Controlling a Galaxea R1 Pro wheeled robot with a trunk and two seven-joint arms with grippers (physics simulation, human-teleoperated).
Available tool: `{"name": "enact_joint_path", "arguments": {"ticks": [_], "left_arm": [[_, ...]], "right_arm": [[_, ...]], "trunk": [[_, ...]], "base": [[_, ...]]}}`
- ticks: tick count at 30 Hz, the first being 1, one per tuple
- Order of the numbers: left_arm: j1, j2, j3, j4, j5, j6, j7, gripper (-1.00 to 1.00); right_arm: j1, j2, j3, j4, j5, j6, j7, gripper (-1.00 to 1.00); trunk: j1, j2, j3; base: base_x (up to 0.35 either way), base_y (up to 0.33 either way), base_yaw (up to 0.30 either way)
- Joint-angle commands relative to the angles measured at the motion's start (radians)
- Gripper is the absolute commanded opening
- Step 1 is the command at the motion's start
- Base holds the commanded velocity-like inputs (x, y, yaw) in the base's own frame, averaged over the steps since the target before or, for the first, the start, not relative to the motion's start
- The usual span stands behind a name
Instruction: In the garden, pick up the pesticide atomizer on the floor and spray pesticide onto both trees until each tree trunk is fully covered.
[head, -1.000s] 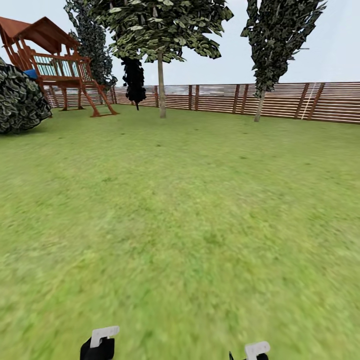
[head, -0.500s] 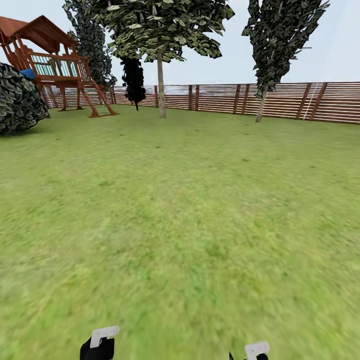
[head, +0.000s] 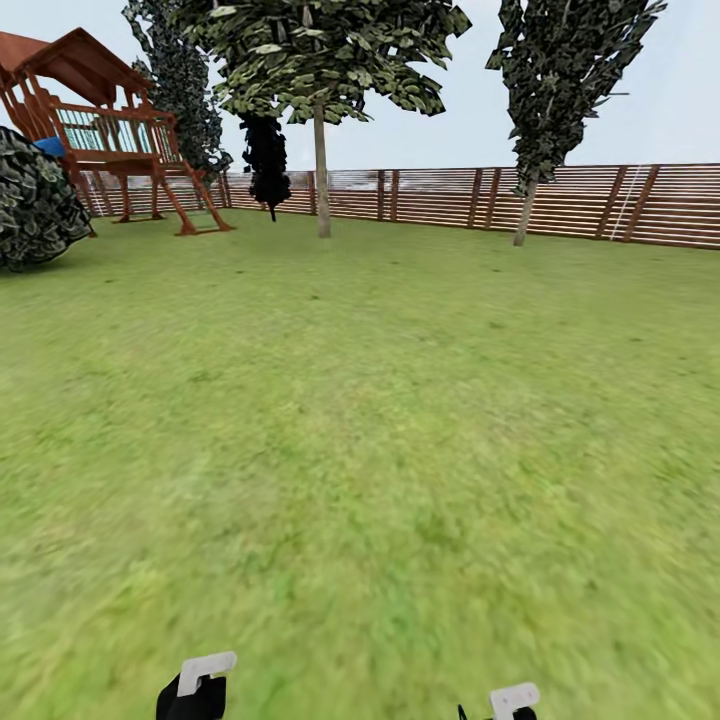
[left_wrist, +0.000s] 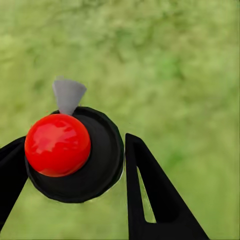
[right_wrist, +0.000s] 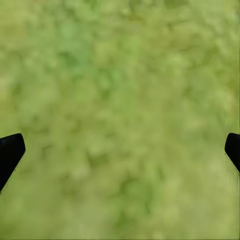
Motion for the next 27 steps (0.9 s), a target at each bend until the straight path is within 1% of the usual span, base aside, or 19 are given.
{"name": "enact_joint_path", "arguments": {"ticks": [1, 14, 17, 20, 22, 24, 27], "left_arm": [[0.0, 0.0, 0.0, 0.0, 0.0, 0.0, 0.0, -1.0], [-0.001, 0.002, 0.003, -0.004, 0.003, -0.002, -0.001, -1.0], [-0.008, 0.001, 0.001, -0.044, 0.003, -0.002, -0.002, -1.0], [-0.015, -0.009, 0.001, -0.111, 0.003, -0.002, -0.003, -1.0], [-0.016, -0.01, 0.002, -0.145, 0.003, 0.0, -0.004, -1.0], [-0.014, -0.013, -0.001, -0.145, 0.002, -0.001, -0.01, -1.0], [-0.01, -0.031, -0.005, -0.155, 0.002, -0.001, -0.013, -1.0]], "right_arm": [[0.0, 0.0, 0.0, 0.0, 0.0, 0.0, 0.0, 1.0], [0.0, 0.0, 0.0, 0.0, 0.0, 0.0, 0.0, 1.0], [0.0, 0.0, 0.0, 0.0, 0.0, 0.0, 0.0, 1.0], [0.0, 0.0, 0.0, 0.0, 0.0, 0.0, 0.0, 1.0], [0.0, 0.0, 0.0, 0.0, 0.0, 0.0, 0.0, 1.0], [0.0, 0.0, 0.0, 0.0, 0.0, 0.0, 0.001, 1.0], [0.0, 0.0, 0.0, 0.0, 0.0, 0.0, 0.001, 1.0]], "trunk": [[0.0, 0.0, 0.0], [0.0, 0.0, 0.0], [0.0, 0.0, 0.0], [0.0, 0.0, 0.0], [0.0, 0.0, 0.0], [0.0, 0.0, 0.0], [0.0, 0.0, 0.0]], "base": [[0.338, 0.0, 0.0], [0.338, 0.0, 0.0], [0.338, 0.0, 0.0], [0.338, 0.0, 0.0], [0.338, 0.0, 0.0], [0.339, 0.0, 0.0], [0.339, 0.0, 0.0]]}}
